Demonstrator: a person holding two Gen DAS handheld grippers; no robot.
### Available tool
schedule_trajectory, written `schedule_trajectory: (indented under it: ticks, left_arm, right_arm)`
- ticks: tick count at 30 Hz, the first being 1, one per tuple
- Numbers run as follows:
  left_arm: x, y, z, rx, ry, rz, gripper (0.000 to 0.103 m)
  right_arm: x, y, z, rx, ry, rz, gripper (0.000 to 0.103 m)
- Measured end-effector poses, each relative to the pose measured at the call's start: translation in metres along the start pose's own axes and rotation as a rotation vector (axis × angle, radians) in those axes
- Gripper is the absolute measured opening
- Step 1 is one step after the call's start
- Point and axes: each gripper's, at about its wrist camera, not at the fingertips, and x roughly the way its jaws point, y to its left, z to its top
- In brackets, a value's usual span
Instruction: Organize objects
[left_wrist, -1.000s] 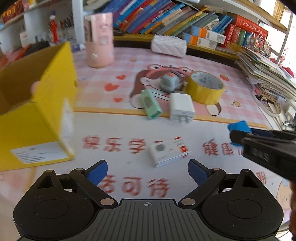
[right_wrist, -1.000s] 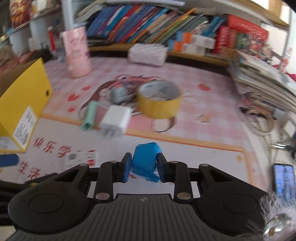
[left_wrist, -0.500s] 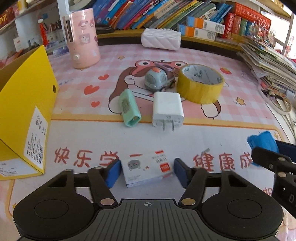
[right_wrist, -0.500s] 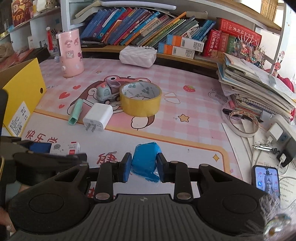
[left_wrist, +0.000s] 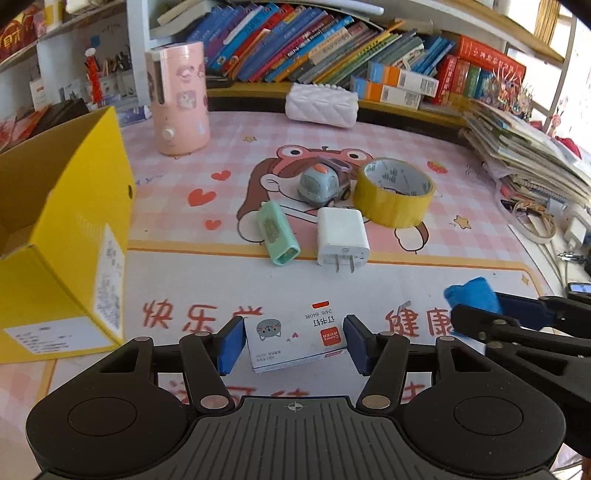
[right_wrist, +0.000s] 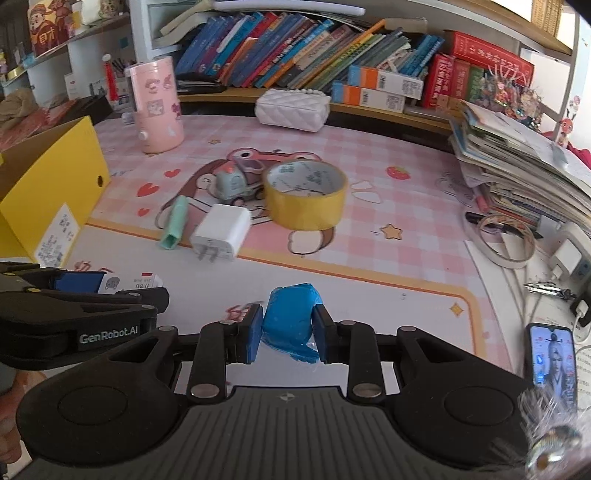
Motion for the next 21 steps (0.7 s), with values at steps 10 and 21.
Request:
schedule_trajectory:
  ticks: [10, 21]
  left_arm:
    - [-0.038, 0.046, -0.019, -0.030, -0.045, 0.005, 0.057]
    - [-0.088, 0.114, -0.052, -0.069, -0.077, 0.024, 0.057]
  right_arm:
    - [-0.016, 0.049, -0.005, -0.040, -0.006, 0.013, 0.027]
    - [-0.047, 0.127, -0.020, -0.078, -0.023, 0.034, 0.027]
